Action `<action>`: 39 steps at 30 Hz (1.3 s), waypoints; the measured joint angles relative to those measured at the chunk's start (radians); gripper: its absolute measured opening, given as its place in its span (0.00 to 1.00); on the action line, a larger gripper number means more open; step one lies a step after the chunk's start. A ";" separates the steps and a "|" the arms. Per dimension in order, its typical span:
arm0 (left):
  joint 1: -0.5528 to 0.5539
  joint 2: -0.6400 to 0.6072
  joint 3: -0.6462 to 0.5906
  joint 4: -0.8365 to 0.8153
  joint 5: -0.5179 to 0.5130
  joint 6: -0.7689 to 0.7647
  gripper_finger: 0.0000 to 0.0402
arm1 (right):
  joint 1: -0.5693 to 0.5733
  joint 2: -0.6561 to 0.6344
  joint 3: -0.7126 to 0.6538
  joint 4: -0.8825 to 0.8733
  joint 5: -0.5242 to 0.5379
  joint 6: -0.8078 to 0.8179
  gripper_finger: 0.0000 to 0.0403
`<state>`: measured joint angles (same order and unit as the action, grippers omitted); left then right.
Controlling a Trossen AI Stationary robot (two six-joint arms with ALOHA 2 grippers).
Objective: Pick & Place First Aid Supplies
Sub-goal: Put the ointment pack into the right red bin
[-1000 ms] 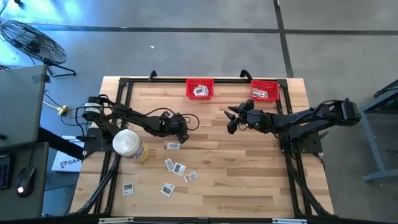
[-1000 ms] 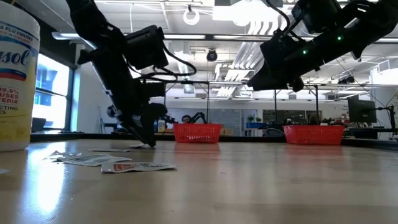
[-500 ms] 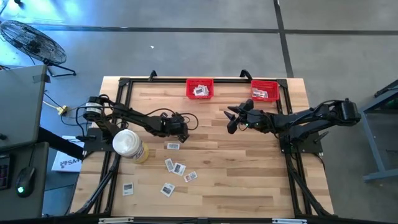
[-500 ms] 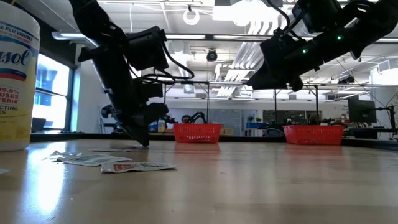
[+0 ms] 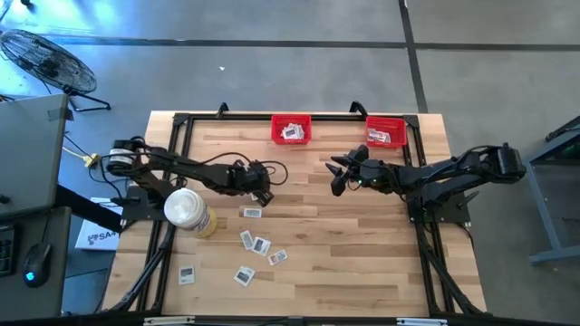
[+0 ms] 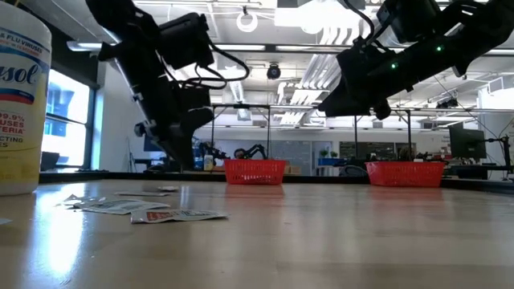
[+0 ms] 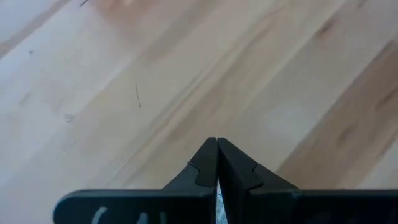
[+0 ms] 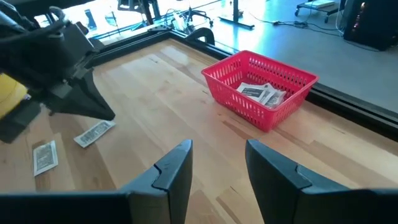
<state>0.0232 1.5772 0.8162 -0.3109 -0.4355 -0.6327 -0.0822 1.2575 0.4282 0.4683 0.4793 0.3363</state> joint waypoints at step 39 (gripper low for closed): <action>-0.095 -0.051 -0.113 0.016 0.164 0.557 0.36 | 0.000 0.000 0.000 -0.030 -0.022 0.023 0.35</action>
<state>-0.0719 1.5265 0.7035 -0.2946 -0.2717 -0.0753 -0.0822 1.2575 0.4282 0.4381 0.4574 0.3588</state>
